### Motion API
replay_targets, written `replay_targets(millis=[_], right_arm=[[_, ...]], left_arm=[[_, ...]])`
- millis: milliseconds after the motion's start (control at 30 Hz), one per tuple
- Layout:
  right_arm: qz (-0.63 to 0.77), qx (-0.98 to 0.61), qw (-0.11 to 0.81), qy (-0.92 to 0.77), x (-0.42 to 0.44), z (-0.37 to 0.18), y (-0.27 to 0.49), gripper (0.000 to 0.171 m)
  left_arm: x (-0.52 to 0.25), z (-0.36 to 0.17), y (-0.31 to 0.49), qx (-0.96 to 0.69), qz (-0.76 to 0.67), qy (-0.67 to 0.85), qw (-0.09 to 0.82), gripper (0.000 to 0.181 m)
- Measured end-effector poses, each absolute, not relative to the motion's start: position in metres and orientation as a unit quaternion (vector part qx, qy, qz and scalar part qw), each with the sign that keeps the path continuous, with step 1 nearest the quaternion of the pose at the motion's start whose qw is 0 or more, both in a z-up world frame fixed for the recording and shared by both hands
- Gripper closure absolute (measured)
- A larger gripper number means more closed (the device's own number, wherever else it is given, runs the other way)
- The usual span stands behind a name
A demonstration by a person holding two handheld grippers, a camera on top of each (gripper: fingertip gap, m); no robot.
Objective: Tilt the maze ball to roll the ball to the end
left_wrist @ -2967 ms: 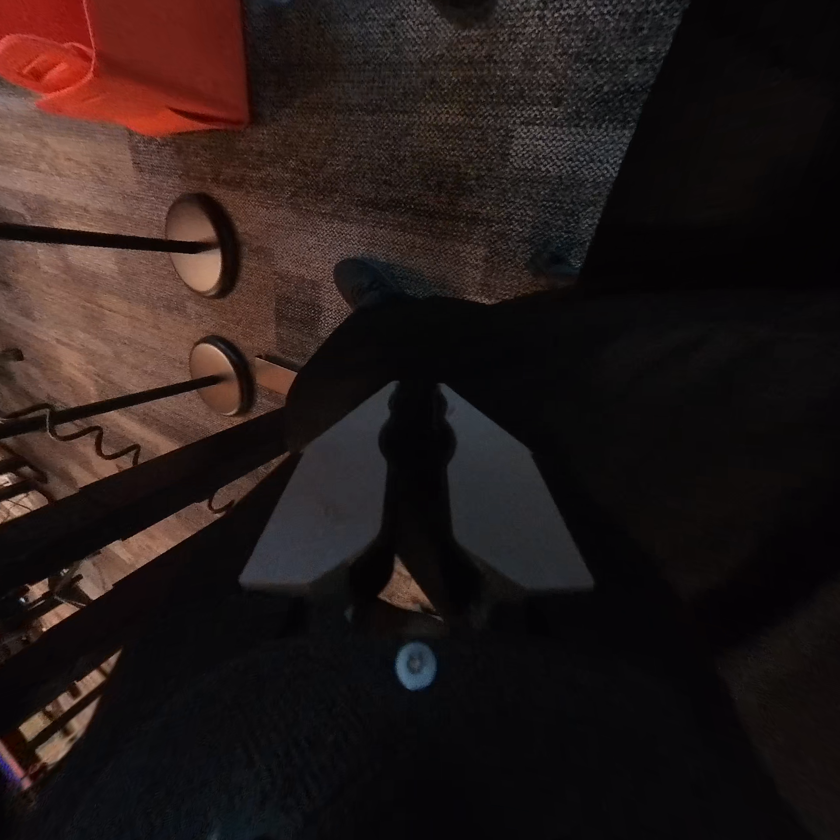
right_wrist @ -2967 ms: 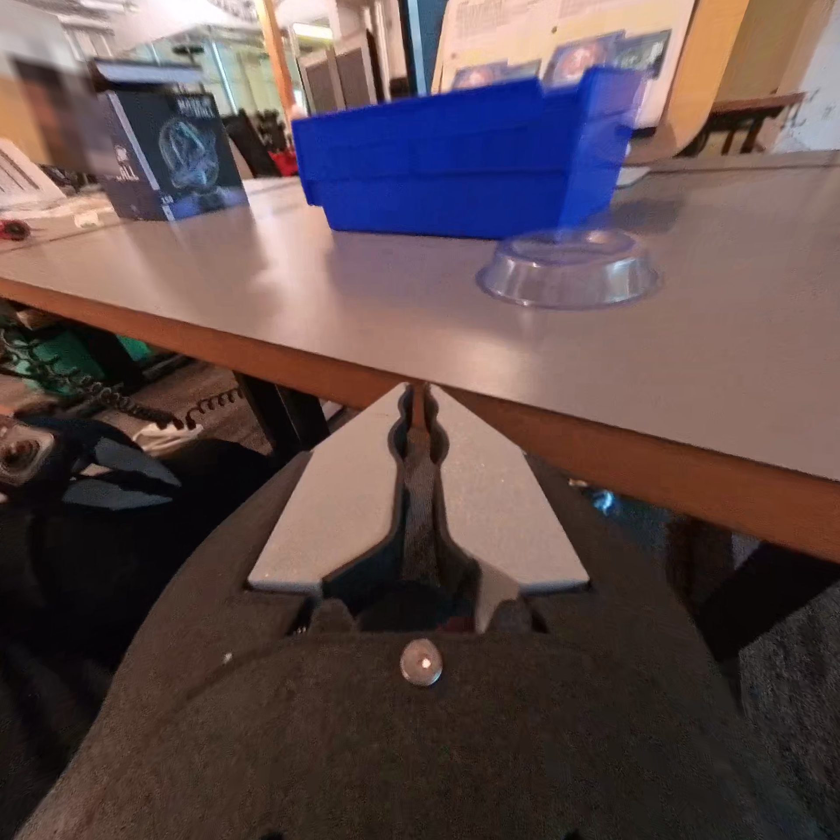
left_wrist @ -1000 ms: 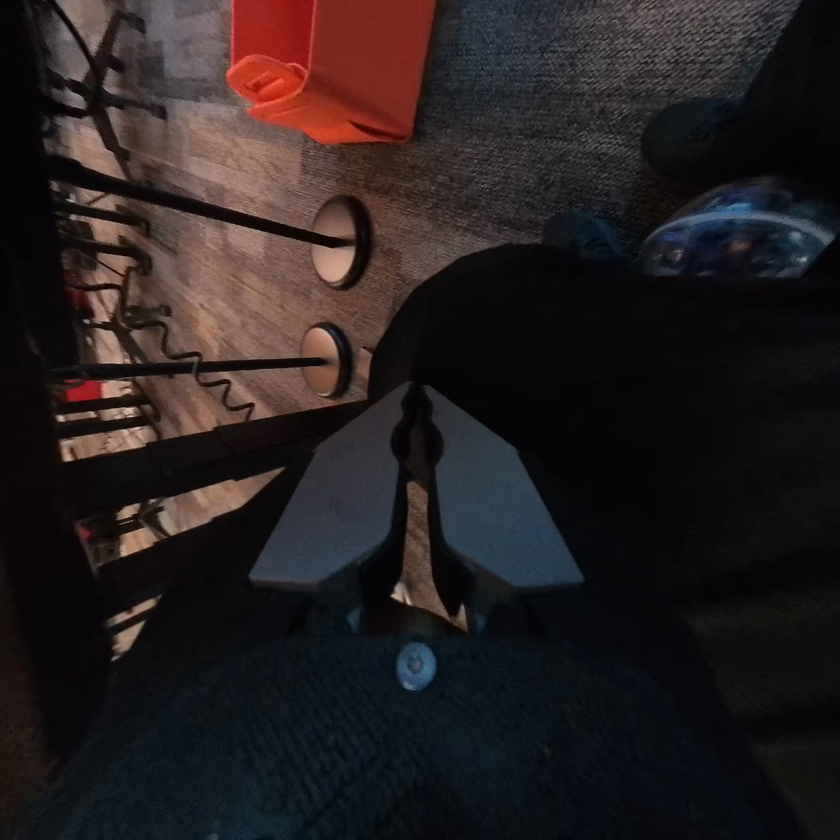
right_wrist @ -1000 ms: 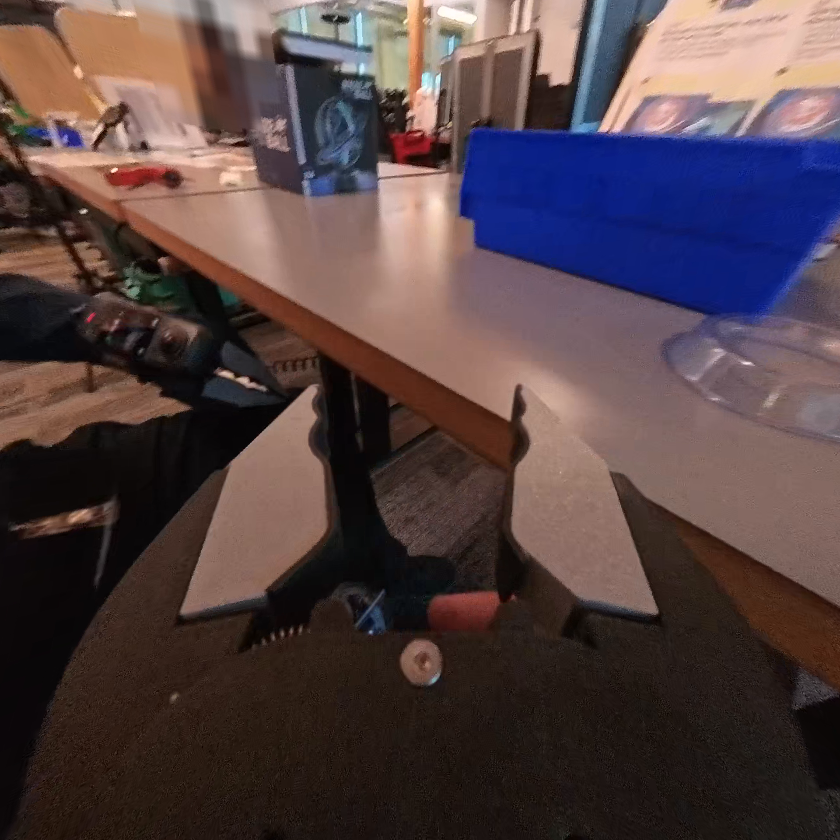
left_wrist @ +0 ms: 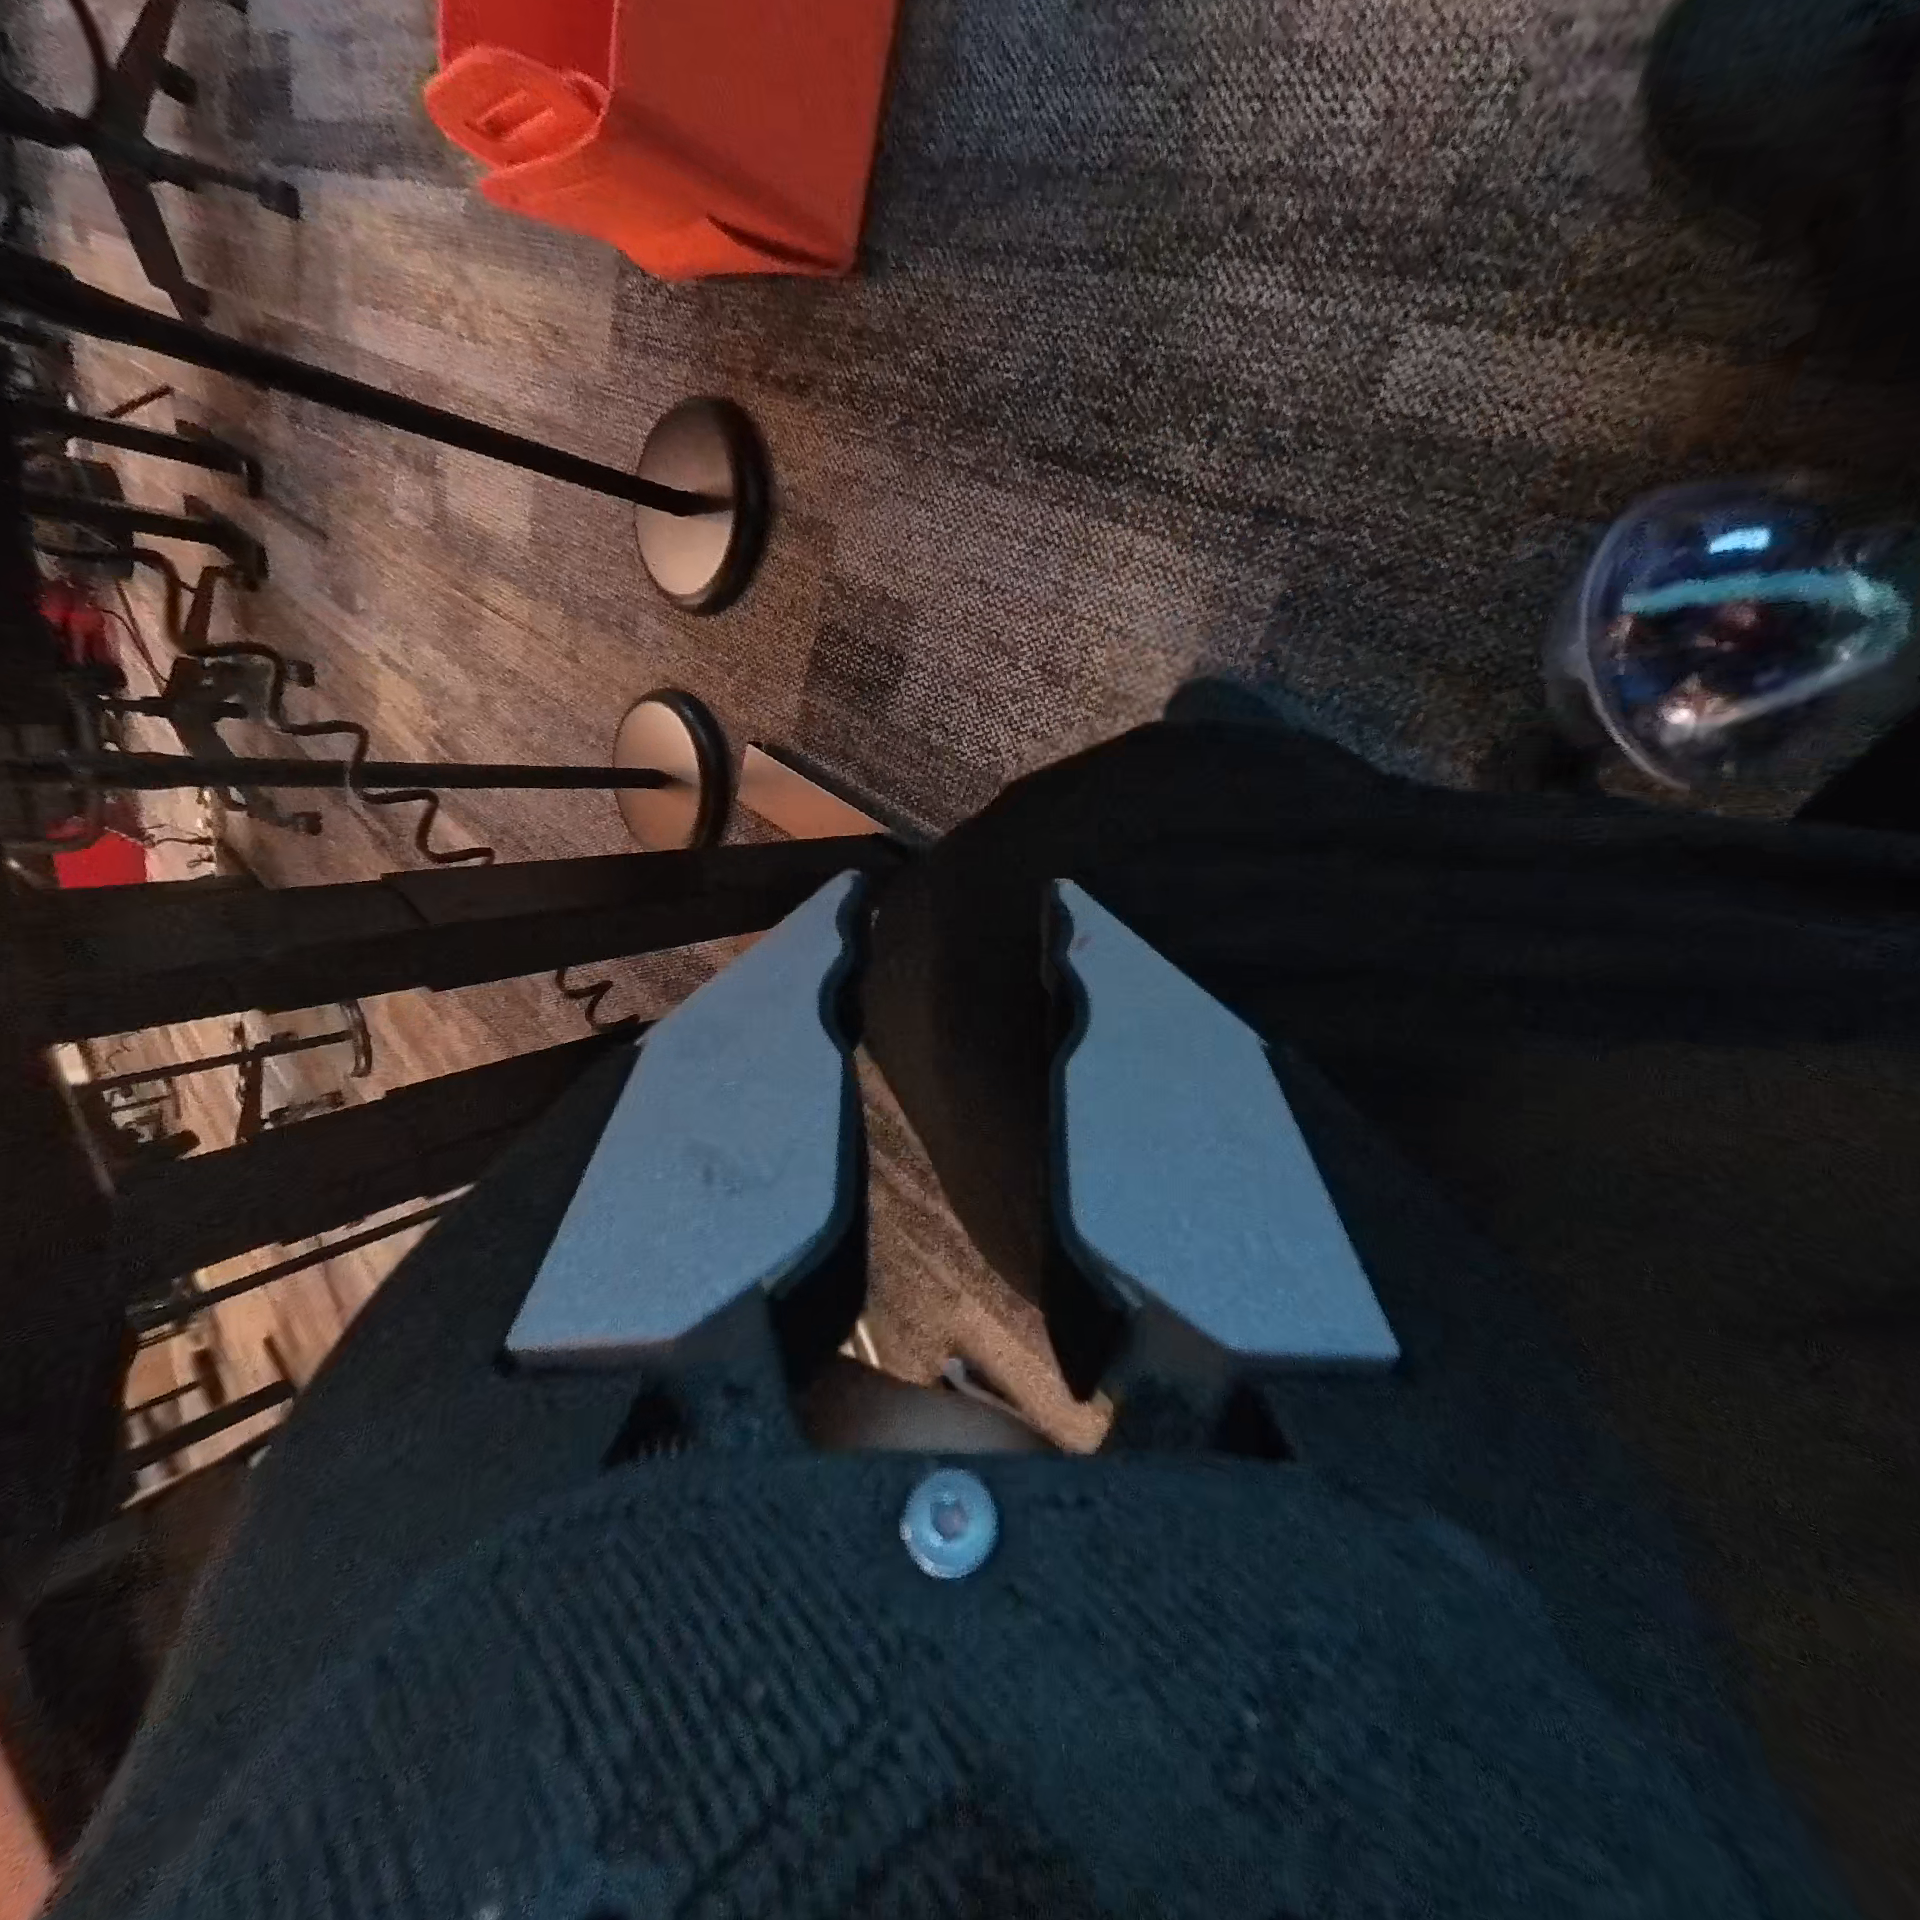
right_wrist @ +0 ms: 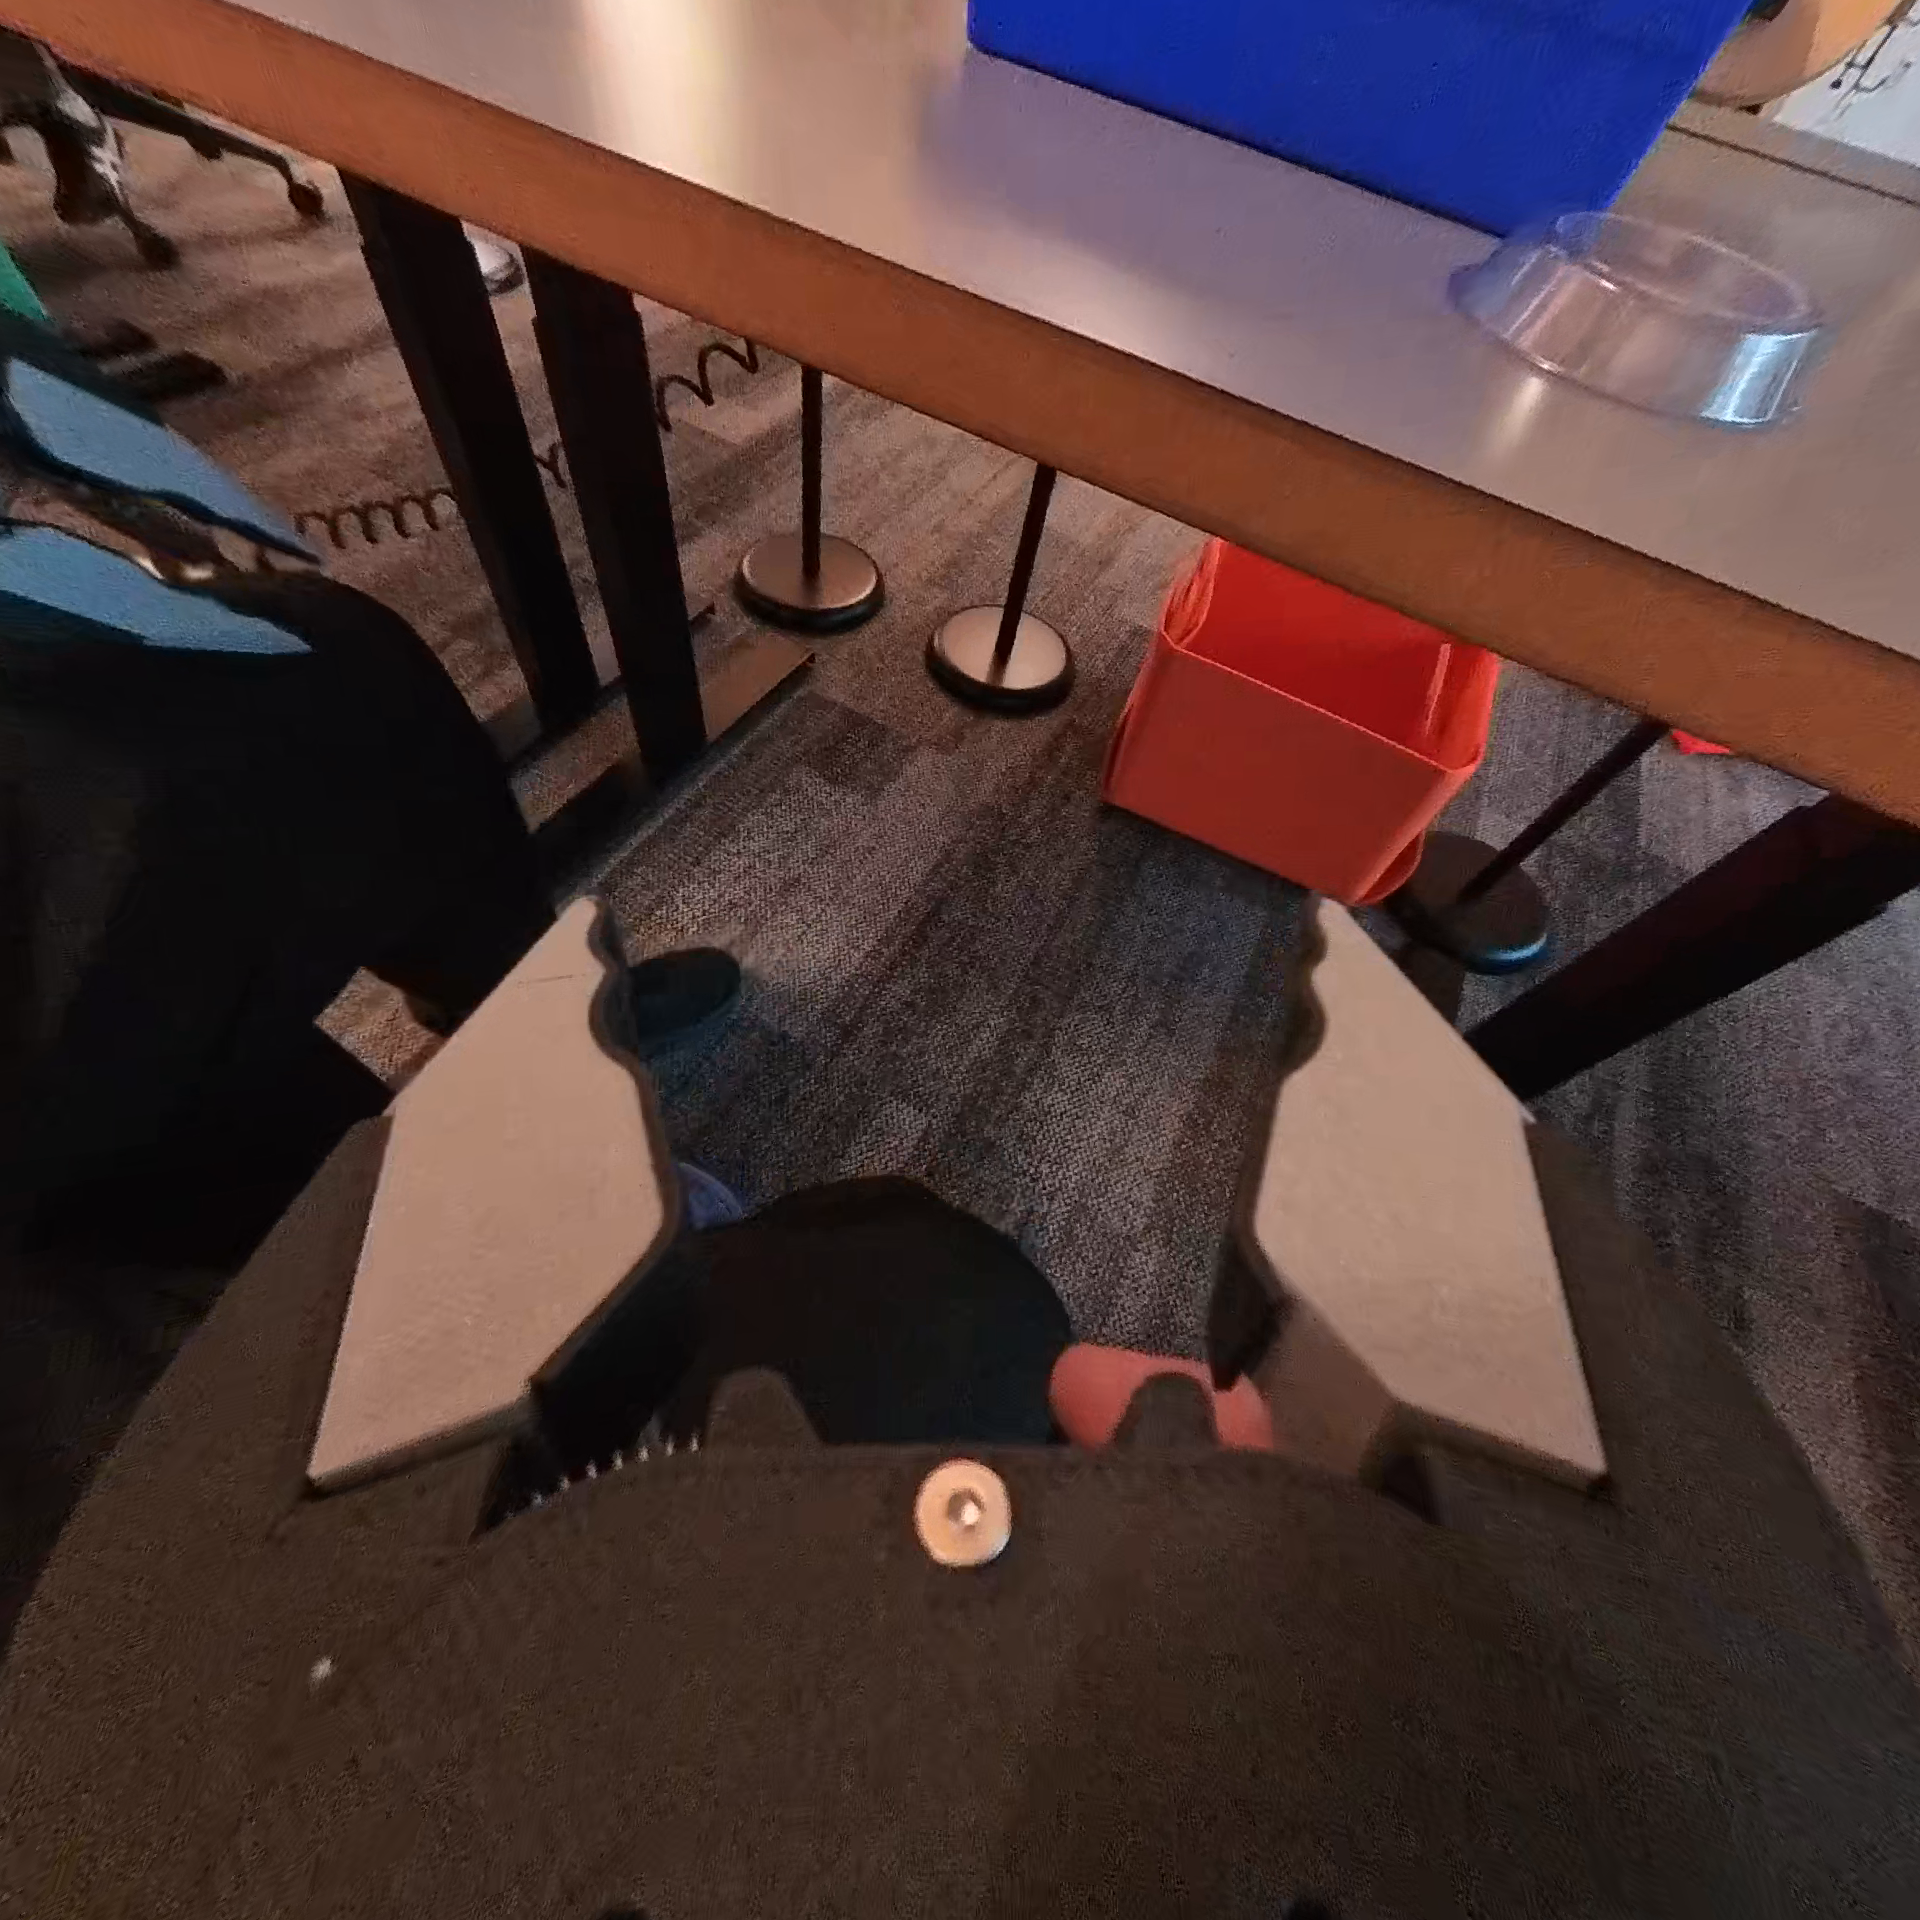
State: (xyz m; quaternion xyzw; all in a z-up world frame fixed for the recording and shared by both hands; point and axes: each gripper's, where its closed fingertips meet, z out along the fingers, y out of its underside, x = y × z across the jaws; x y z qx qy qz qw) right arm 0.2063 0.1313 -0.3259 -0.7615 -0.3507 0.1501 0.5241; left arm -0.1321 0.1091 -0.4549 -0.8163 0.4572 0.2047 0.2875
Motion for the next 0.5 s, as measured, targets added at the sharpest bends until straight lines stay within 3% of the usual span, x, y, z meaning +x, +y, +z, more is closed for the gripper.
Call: replay_targets(millis=[400,500], right_arm=[[0.199,-0.785,0.471,-0.349,0.198,-0.357,0.129,0.041],[0.234,-0.785,0.469,-0.331,0.192,-0.358,0.127,0.042]], left_arm=[[-0.121,-0.479,0.099,-0.857,0.134,0.427,0.257,0.154],[-0.114,-0.485,0.084,-0.869,0.095,0.409,0.263,0.174]])
